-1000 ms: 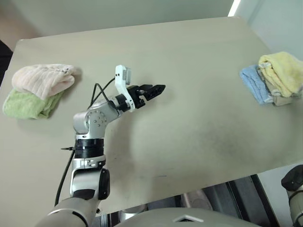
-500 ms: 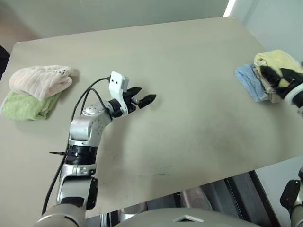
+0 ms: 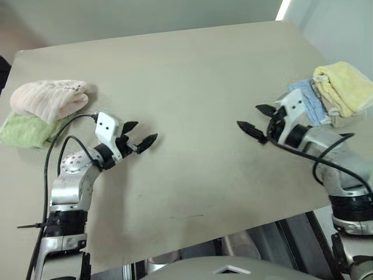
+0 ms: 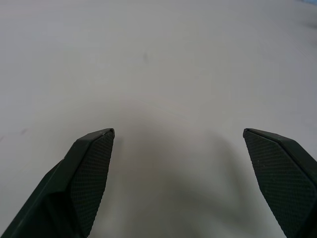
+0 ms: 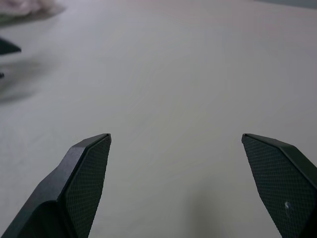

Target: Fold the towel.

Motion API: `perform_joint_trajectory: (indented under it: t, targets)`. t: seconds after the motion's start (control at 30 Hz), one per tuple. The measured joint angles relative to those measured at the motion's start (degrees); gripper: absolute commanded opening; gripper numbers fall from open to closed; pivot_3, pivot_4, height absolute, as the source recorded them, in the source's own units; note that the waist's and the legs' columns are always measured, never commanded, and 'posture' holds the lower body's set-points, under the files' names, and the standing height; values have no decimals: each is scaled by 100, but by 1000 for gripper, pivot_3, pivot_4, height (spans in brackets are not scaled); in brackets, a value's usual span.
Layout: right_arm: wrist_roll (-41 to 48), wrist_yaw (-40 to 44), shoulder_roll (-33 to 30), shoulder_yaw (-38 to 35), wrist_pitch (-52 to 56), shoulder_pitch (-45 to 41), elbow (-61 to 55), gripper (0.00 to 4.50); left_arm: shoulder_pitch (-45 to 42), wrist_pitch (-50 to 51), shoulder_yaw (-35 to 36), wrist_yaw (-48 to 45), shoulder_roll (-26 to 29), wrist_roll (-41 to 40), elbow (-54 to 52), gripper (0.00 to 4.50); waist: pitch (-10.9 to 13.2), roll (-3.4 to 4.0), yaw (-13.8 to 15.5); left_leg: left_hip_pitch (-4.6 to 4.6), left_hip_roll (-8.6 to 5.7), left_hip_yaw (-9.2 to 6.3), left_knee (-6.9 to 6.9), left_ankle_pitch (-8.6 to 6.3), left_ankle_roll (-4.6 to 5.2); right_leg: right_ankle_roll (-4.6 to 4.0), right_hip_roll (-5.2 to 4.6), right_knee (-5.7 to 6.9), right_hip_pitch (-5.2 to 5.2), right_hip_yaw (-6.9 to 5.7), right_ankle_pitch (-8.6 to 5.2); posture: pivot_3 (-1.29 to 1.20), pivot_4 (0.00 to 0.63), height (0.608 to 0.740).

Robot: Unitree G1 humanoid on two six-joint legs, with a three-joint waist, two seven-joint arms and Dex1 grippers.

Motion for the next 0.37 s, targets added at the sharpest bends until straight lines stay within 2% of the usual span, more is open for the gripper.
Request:
perform_joint_trajectory:
  t: [0.37]
  targets:
    - [-343, 455, 328, 89, -495, -236, 605, 4481, 854, 252, 347, 440, -76, -122, -1026, 4500, -2, -4, -58, 3, 3, -3, -6, -3, -5, -22, -2, 9, -2, -7, 9, 0, 150, 740]
